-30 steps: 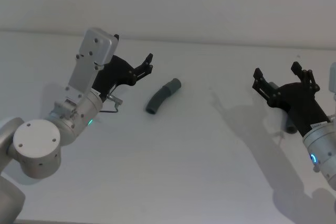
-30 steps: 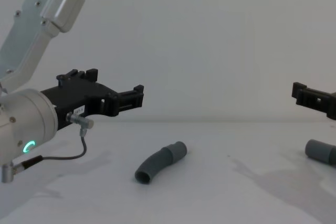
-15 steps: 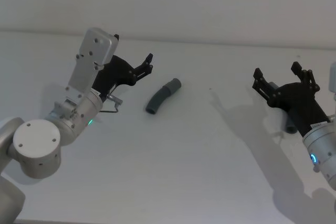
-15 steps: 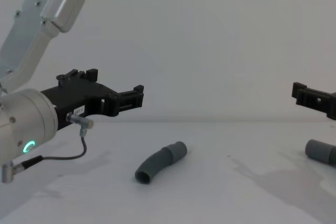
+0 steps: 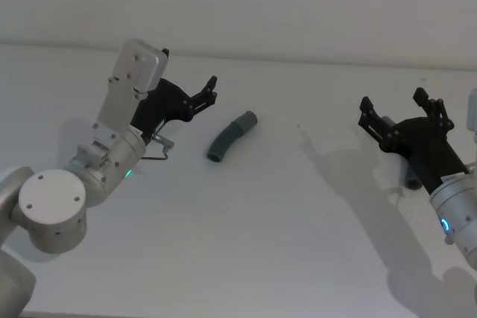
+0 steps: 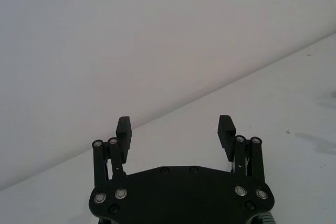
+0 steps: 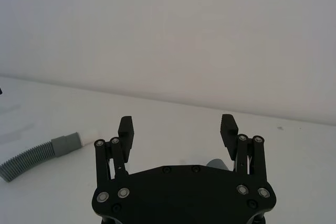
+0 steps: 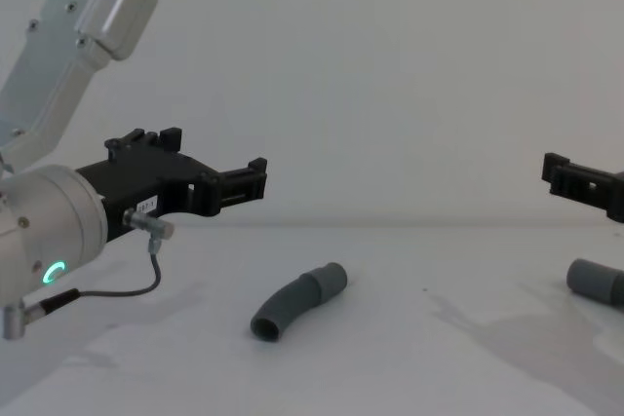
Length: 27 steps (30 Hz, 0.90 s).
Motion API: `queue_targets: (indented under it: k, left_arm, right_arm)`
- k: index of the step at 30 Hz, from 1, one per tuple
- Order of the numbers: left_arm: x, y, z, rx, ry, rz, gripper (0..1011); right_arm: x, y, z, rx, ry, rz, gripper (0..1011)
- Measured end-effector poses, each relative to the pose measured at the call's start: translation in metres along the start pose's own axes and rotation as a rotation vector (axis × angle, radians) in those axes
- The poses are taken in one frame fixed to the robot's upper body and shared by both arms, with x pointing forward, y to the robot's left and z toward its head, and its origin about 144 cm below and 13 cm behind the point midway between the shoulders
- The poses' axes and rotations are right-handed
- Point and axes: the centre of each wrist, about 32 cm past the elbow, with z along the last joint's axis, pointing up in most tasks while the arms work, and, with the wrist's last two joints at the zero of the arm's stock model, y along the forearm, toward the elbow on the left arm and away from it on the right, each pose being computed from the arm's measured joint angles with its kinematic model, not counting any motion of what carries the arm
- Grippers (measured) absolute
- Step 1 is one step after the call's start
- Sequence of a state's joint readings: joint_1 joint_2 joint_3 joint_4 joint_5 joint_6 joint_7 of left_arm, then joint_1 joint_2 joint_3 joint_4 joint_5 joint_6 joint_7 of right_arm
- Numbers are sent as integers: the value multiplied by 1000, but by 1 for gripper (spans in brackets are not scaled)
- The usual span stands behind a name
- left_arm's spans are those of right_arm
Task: Use both hands to pick up one end of the pipe from the table, align the ends, and insert them.
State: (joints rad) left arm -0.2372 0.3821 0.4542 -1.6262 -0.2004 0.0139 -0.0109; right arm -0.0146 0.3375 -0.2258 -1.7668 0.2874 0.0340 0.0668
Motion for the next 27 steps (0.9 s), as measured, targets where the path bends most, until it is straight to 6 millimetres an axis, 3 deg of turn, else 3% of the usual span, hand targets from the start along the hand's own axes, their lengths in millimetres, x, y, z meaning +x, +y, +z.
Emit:
queue_targets:
  k: [27]
  left_arm:
    - [0, 0, 0, 0, 0, 0, 1001]
  right_arm:
    - [0, 0, 0, 0, 0, 0, 1004]
